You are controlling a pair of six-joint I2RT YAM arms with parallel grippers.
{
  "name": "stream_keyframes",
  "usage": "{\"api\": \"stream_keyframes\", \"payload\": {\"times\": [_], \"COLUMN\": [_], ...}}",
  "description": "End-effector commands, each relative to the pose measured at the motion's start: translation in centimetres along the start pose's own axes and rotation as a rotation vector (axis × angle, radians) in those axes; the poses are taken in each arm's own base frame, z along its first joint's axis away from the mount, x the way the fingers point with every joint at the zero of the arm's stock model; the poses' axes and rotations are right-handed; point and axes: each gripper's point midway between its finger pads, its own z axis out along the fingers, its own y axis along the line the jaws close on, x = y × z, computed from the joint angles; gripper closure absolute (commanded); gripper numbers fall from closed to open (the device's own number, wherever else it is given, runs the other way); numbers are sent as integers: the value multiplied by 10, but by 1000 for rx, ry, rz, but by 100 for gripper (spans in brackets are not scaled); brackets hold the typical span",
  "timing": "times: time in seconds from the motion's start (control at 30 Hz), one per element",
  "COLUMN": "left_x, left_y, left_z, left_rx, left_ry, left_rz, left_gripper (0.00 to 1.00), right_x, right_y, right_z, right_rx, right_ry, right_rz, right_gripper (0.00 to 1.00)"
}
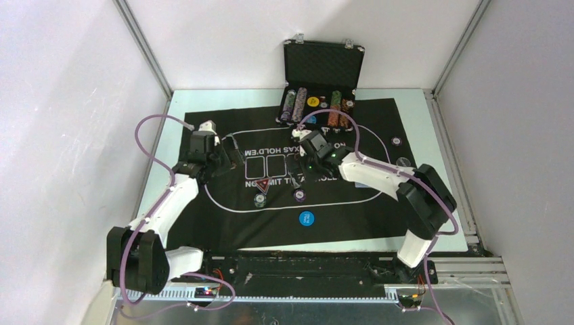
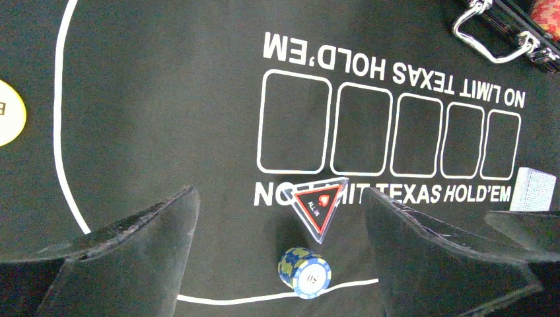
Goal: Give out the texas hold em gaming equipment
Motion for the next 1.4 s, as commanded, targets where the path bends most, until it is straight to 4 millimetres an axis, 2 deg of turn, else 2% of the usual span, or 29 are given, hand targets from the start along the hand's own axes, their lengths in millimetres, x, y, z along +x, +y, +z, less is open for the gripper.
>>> {"api": "stream_keyframes", "payload": {"times": [0.0, 0.07, 0.1, 0.37, 0.43, 0.53, 0.8, 0.93, 1.1, 1.23, 1.37], "left_x": [-4, -4, -4, -3, -3, -3, -3, -3, -3, -2, -3], "left_y": [-7, -7, -7, -6, -6, -6, -3, -3, -3, -2, -3], "left_z": [-5, -5, -5, -2, -2, -2, -1, -1, 0, 0, 1], "left_rx": [34, 30, 30, 25, 22, 21, 6, 4, 2, 0, 0], "left_ry": [-23, -24, -25, -16, -15, -15, -16, -12, -10, -6, -6], "left_rz": [8, 10, 10, 12, 13, 14, 18, 18, 19, 19, 18], "left_gripper": [0, 0, 0, 0, 0, 0, 0, 0, 0, 0, 0], "right_x": [-4, 2, 6, 22, 27, 36, 52, 57, 63, 71, 70], "right_y": [6, 12, 10, 14, 19, 21, 17, 18, 20, 23, 25], "right_z": [13, 21, 26, 40, 44, 47, 48, 49, 49, 49, 49], "right_rx": [38, 46, 71, 122, 98, 95, 139, 142, 130, 110, 105], "right_ry": [17, 40, 56, 110, 127, 158, 202, 218, 236, 255, 248], "right_rz": [-53, -78, -86, -99, -96, -96, -96, -98, -82, -62, -45], "right_gripper": [3, 4, 4, 10, 17, 22, 31, 39, 43, 52, 64]}}
